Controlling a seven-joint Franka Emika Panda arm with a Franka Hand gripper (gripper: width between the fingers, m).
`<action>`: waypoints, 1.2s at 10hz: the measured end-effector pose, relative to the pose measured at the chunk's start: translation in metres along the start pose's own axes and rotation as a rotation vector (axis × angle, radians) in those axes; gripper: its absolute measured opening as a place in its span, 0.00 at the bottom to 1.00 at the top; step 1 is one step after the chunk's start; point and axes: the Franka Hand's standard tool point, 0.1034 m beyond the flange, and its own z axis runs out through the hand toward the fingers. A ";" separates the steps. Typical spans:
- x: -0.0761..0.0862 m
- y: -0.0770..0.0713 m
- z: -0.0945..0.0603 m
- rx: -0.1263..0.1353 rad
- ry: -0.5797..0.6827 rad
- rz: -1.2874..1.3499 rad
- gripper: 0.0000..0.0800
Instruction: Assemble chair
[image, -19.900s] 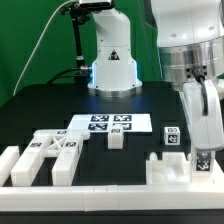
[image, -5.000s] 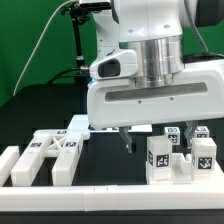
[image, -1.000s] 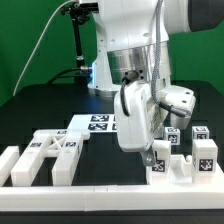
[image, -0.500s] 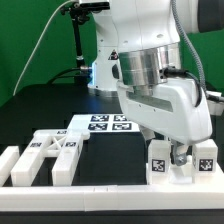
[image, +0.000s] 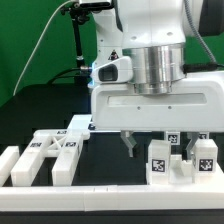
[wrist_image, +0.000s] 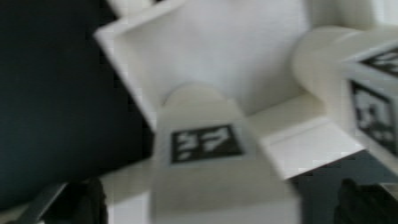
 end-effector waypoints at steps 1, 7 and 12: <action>0.000 0.000 0.000 -0.001 0.000 -0.004 0.69; 0.001 0.004 -0.001 -0.015 -0.033 0.564 0.36; -0.002 -0.001 -0.003 -0.015 -0.073 1.257 0.36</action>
Offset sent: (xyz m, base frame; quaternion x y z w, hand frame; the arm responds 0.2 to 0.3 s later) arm 0.0000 0.0000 0.0000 0.0000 0.0000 0.1938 0.9810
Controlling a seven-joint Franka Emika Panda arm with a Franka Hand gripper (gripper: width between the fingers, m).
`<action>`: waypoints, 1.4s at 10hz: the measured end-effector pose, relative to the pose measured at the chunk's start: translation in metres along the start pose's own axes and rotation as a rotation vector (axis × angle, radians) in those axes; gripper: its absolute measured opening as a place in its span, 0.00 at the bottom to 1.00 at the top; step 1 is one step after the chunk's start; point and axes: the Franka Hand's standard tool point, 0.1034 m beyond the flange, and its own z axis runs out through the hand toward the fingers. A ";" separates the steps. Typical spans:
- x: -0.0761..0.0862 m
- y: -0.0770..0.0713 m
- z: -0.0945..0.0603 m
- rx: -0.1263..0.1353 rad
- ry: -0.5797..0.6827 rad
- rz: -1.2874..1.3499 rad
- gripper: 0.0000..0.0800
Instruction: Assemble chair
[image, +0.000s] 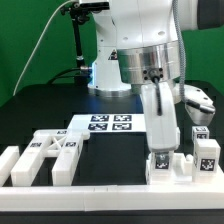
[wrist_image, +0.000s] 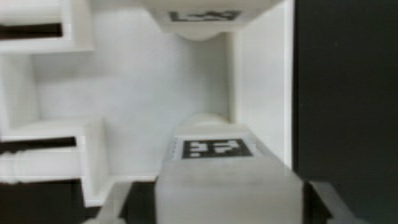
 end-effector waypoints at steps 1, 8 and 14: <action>0.002 0.002 0.001 -0.003 0.006 0.057 0.36; -0.001 -0.002 -0.012 0.006 0.000 0.034 0.76; -0.001 -0.007 -0.038 0.032 -0.012 -0.022 0.81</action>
Offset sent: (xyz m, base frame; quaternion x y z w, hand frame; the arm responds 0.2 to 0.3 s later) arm 0.0000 0.0000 0.0000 0.0000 0.0000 0.0650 0.9979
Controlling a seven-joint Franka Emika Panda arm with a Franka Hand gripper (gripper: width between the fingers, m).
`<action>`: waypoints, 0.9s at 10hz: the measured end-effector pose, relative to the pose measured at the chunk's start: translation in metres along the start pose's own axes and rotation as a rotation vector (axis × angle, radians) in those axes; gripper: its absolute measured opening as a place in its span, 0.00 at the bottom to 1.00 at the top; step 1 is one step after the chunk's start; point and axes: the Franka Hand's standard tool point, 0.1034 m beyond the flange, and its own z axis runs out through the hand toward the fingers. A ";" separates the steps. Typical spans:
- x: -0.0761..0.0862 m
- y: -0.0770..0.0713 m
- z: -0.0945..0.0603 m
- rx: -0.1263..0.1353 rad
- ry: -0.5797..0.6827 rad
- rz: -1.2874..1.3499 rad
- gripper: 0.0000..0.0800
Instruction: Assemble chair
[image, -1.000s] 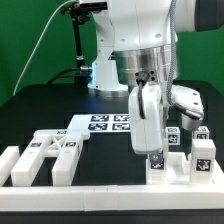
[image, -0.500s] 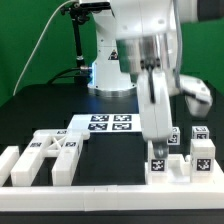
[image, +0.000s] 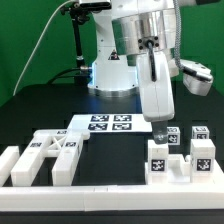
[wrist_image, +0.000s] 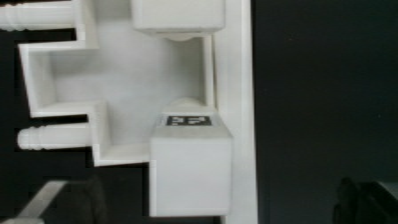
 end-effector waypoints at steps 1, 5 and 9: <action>0.000 0.000 0.000 -0.001 0.001 -0.015 0.81; 0.003 0.006 -0.011 0.030 0.013 -0.400 0.81; -0.003 0.008 -0.023 0.093 0.066 -0.649 0.81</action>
Offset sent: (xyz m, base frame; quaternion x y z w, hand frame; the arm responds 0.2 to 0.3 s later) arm -0.0205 -0.0061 0.0121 0.0288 0.0083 -0.1619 0.9863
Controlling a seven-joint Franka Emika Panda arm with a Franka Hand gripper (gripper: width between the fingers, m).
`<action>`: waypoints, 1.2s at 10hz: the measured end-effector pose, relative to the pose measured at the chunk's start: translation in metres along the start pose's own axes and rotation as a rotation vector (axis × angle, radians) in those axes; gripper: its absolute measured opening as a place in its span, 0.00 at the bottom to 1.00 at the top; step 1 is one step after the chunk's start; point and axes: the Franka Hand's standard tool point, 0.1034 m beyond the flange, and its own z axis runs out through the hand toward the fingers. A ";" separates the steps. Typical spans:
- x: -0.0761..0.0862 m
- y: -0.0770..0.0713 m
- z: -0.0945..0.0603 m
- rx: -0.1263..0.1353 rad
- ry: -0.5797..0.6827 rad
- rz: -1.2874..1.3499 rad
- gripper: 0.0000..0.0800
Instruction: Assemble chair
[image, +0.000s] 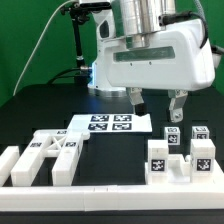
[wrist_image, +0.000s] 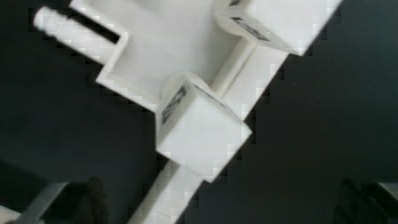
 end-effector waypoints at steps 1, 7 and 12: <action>0.000 0.001 0.001 -0.005 -0.004 -0.091 0.81; -0.005 0.017 0.017 -0.017 0.109 -0.887 0.81; 0.006 0.034 0.020 -0.023 0.163 -1.021 0.81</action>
Offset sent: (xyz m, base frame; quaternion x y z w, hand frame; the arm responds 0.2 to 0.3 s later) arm -0.0192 -0.0014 -0.0056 0.0032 0.0484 -0.3454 0.9372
